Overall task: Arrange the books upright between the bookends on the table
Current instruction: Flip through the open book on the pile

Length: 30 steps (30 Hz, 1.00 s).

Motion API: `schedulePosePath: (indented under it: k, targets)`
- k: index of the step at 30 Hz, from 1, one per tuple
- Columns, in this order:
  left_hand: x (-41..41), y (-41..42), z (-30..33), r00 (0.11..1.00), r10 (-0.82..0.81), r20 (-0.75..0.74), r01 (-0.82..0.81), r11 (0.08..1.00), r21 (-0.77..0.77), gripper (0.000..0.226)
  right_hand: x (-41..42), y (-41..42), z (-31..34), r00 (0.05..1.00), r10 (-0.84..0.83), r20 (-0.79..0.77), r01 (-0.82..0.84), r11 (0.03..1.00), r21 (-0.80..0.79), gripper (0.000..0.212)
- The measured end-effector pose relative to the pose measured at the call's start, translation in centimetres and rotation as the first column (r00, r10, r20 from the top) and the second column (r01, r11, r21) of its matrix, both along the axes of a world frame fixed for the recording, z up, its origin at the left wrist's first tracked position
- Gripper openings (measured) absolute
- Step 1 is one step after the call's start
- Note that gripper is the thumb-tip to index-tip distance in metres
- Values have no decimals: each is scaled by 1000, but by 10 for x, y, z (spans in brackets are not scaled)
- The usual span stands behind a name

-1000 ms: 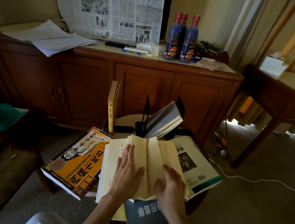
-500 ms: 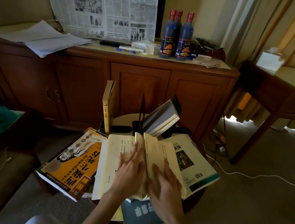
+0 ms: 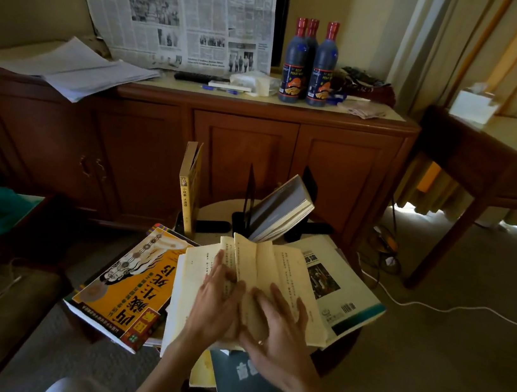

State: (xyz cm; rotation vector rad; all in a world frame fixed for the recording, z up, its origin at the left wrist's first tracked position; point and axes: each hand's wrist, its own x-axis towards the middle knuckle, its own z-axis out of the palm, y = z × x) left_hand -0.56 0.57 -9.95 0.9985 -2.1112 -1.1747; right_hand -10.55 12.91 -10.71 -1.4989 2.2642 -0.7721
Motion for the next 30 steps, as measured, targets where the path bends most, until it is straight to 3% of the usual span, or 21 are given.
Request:
schedulePosePath:
  k: [3, 7, 10, 13, 14, 17, 19, 21, 25, 30]
  targets:
    - [5, 2, -6, 998, -38, 42, 40, 999, -29, 24, 0, -4, 2, 996, -51, 71, 58, 992, -109, 76]
    - [12, -3, -26, 980, -11, 200, 44, 986, -160, 49, -3, -7, -6, 983, -148, 108, 166, 968, -188, 69]
    - [13, -4, -36, 953, 2, 303, 77, 966, -248, 62, 2, -8, -2, 988, -147, -56, 140, 985, -105, 66]
    - [13, -5, -37, 899, -6, 438, 177, 920, -350, 80, 12, -13, 7, 990, -75, -118, 74, 997, -8, 83]
    - [13, -4, -34, 891, -4, 455, 195, 907, -373, 80, 13, -13, 11, 993, -71, -97, 70, 997, -15, 78]
    - [13, -2, -29, 909, 4, 416, 162, 918, -363, 75, 5, -16, 6, 993, -100, 70, 103, 994, -31, 37]
    - [15, -2, -31, 905, 13, 426, 149, 927, -344, 74, -4, -15, -2, 974, -121, 190, 135, 989, -61, 27]
    - [19, -4, -37, 887, 5, 461, 160, 935, -317, 70, -7, -12, -7, 969, -138, 205, 160, 982, -97, 21]
    - [28, -7, -45, 883, -6, 470, 165, 940, -298, 62, -13, 0, -16, 983, -160, 85, 175, 964, -203, 69]
    - [26, -7, -35, 855, 40, 517, 187, 906, -380, 60, -23, 1, -20, 958, -113, -263, 94, 992, -84, 44]
